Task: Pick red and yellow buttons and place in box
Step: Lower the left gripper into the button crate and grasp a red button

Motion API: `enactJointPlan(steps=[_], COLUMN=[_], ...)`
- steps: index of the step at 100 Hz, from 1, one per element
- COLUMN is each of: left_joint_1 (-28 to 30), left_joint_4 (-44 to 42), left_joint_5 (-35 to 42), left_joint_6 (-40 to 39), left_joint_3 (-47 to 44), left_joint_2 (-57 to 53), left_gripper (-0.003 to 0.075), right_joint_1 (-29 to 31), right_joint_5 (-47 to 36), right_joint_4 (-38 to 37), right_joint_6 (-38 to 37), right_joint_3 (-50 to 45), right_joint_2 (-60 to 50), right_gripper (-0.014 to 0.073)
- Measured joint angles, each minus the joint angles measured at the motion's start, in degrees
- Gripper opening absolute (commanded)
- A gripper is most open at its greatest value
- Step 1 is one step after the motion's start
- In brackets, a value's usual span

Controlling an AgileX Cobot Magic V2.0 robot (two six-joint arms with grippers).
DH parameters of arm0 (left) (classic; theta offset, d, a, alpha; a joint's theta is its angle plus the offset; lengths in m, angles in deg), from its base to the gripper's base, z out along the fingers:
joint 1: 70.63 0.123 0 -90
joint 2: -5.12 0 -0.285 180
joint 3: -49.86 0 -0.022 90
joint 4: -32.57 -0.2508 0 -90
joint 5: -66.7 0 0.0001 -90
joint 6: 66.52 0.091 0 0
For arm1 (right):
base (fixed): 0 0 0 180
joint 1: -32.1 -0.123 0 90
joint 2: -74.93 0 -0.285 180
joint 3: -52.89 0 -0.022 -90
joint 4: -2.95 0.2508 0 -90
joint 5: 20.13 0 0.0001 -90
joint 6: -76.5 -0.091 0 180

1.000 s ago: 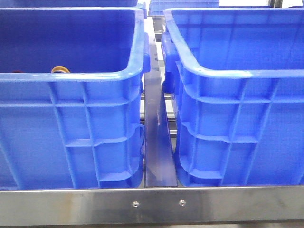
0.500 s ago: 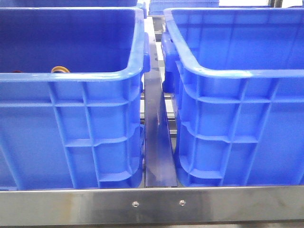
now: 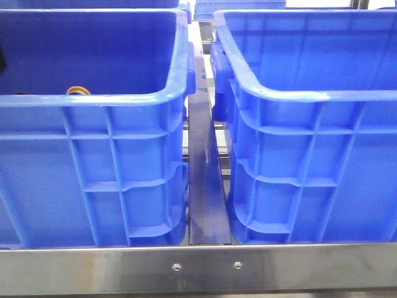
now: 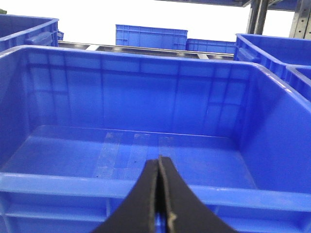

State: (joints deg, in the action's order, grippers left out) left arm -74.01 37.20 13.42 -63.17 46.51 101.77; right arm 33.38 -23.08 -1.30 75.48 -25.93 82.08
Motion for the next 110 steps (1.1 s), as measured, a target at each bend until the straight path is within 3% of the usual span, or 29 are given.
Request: enactJointPlan(steps=[43,59,69,91,101,110], left_joint_1=[0.0,0.0,0.0,0.0,0.0,0.0], left_joint_4=[0.0,0.0,-0.11,-0.21,-0.21,-0.21], left_joint_5=[-2.62,-2.73,-2.73,-2.73,-2.73,-2.73], left_joint_6=[-1.35,-1.35,-1.35,-1.44,-1.44,-1.44], left_joint_3=[9.39,9.6,9.6,9.6,9.6,9.6], left_joint_2=[15.25,16.62,16.62,16.62,16.62,16.36], left_gripper=[0.0561,0.0504,0.0421,0.0103,0.0034,0.002], right_joint_1=[0.0,0.0,0.0,0.0,0.0,0.0], right_joint_5=[0.0,0.0,0.0,0.0,0.0,0.0], right_joint_4=[0.0,0.0,0.0,0.0,0.0,0.0], right_joint_6=[0.0,0.0,0.0,0.0,0.0,0.0], right_joint_3=[0.0,0.0,0.0,0.0,0.0,0.0], right_joint_2=[0.0,0.0,0.0,0.0,0.0,0.0], right_gripper=[-0.0071,-0.0071,-0.0071,-0.0071,-0.0071,-0.0071])
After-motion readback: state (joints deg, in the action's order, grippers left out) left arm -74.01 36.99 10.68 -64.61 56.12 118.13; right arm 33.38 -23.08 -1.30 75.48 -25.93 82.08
